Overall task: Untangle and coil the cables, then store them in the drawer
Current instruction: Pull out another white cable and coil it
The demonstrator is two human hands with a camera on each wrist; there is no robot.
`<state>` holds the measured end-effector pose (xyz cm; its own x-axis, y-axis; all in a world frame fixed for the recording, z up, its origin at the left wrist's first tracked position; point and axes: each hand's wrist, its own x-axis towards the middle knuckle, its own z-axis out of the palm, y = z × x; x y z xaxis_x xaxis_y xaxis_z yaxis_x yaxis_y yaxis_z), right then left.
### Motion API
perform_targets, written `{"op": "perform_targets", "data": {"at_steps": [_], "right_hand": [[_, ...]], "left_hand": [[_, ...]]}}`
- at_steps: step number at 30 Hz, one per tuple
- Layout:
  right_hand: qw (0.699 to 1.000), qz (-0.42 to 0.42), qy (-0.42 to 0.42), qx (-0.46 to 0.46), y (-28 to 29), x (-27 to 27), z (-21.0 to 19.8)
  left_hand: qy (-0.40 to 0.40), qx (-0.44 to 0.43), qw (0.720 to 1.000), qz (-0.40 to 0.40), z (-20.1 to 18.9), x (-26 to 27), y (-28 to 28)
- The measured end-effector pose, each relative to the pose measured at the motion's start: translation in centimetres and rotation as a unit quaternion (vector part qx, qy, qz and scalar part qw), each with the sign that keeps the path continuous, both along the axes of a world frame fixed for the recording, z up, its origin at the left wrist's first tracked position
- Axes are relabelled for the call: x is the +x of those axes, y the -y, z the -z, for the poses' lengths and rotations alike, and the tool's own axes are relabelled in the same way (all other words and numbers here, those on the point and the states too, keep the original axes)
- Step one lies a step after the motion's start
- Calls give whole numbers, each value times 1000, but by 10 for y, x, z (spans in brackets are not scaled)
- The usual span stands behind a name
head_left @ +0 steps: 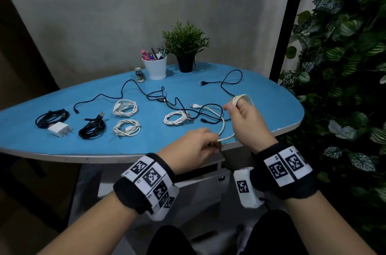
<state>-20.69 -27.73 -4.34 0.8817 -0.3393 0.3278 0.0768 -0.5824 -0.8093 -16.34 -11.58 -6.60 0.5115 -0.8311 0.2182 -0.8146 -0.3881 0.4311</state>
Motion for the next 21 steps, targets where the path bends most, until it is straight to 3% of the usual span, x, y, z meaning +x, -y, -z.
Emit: {"op": "perform_targets", "data": {"at_steps": [2,5,9,13,17,21], "right_hand": [[998,-28,-42,-45,0,-2,1],[992,-79,-93,-34,-3,-6,2],[989,-131,-59,37,-11,-9,8],[986,-155,-65,17,-10,-8,13],[979,-148,-29,138,-8,-9,8],[947,-174,57,262,-8,-10,-8]], "left_hand": [[32,-54,998,-20,-6,7,-1],[86,-115,989,-36,-18,18,0],[123,-101,986,-46,-41,35,8],[142,-101,981,-82,-58,55,15],[145,-111,977,-106,-65,67,15],[109,-101,983,-110,-63,60,16]]}}
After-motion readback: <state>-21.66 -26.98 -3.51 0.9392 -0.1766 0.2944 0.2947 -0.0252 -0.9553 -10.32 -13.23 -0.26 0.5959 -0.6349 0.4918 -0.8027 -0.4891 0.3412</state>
